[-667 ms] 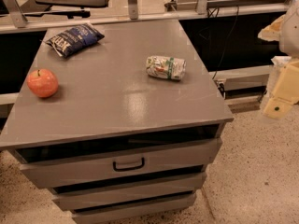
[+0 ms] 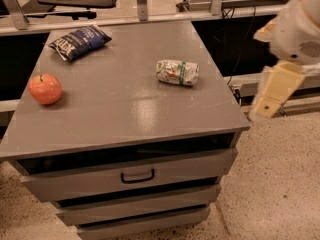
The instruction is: Place 7up can upright
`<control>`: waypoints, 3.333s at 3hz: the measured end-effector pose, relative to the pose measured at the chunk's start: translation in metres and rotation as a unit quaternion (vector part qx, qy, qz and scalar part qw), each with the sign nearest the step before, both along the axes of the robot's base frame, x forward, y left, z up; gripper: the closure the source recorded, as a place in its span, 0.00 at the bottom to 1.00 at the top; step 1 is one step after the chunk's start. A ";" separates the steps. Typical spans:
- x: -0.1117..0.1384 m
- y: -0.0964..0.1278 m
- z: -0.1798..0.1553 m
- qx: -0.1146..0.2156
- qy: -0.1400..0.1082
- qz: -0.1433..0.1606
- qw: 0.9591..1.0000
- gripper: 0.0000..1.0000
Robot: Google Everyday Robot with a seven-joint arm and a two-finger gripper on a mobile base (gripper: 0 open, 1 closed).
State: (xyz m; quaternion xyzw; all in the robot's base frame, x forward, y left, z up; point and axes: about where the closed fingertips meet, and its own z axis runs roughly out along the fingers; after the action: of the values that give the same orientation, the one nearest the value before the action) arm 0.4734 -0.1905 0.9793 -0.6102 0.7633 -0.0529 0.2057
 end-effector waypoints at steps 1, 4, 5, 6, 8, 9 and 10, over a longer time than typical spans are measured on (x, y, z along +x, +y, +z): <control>0.065 0.041 -0.029 0.029 -0.022 0.013 0.999 0.00; 0.209 0.133 -0.082 0.085 -0.039 0.001 0.996 0.00; 0.224 0.144 -0.106 0.084 -0.012 -0.009 0.996 0.00; 0.230 0.152 -0.121 0.079 0.016 -0.008 0.997 0.16; 0.229 0.165 -0.123 0.084 0.048 0.013 0.995 0.62; 0.224 0.168 -0.103 0.117 0.041 0.035 0.992 0.86; 0.222 0.169 -0.069 0.199 0.012 0.072 0.977 1.00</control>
Offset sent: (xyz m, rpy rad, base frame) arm 0.2062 0.1367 -0.0725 0.2086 -0.1203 0.0474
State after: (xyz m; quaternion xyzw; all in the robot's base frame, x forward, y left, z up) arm 0.6951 -0.0219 0.9108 -0.6111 0.7151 0.1219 0.3169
